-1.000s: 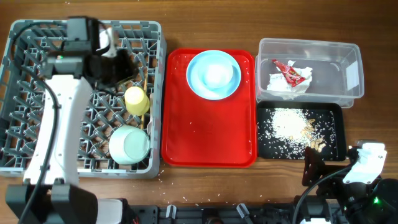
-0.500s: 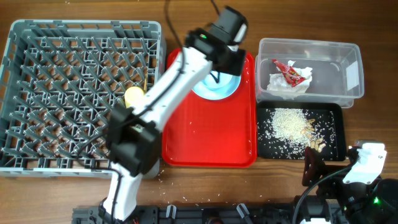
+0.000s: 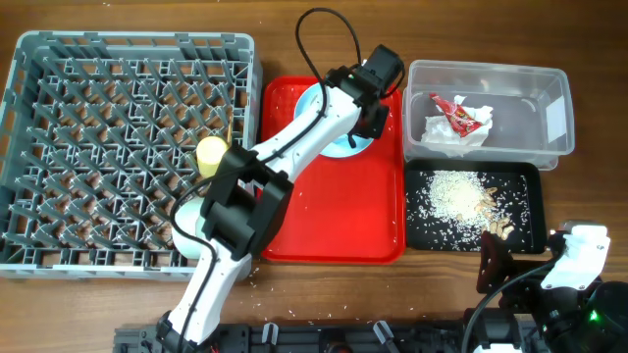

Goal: Sort waste into correct bins and load items into the dishwasher rack
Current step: 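Grip the light-blue bowl rim with the left gripper and lift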

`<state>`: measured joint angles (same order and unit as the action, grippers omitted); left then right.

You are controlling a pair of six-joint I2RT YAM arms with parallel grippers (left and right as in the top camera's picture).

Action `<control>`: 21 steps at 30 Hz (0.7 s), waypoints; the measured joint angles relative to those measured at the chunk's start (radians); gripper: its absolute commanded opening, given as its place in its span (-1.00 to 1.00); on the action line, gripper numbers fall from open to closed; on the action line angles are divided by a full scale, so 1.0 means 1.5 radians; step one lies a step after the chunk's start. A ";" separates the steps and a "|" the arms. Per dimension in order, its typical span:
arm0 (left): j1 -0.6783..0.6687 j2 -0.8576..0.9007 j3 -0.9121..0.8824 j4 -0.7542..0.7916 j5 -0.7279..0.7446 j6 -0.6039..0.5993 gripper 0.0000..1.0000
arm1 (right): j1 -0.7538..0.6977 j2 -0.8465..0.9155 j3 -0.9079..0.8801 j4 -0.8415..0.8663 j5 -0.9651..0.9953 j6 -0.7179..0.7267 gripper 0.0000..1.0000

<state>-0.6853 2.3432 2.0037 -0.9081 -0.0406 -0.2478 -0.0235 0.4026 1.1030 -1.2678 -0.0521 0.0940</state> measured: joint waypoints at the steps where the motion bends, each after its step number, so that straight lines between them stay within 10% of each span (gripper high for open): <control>1: 0.000 0.002 0.000 0.001 -0.002 0.002 -0.88 | 0.000 0.000 0.000 0.000 0.000 0.000 1.00; 21: 0.087 -0.130 0.007 -0.088 0.028 0.002 -0.92 | 0.000 0.000 0.000 0.000 0.000 0.000 1.00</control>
<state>-0.5545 2.1479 2.0140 -1.0401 0.0010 -0.2447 -0.0235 0.4026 1.1030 -1.2675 -0.0521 0.0940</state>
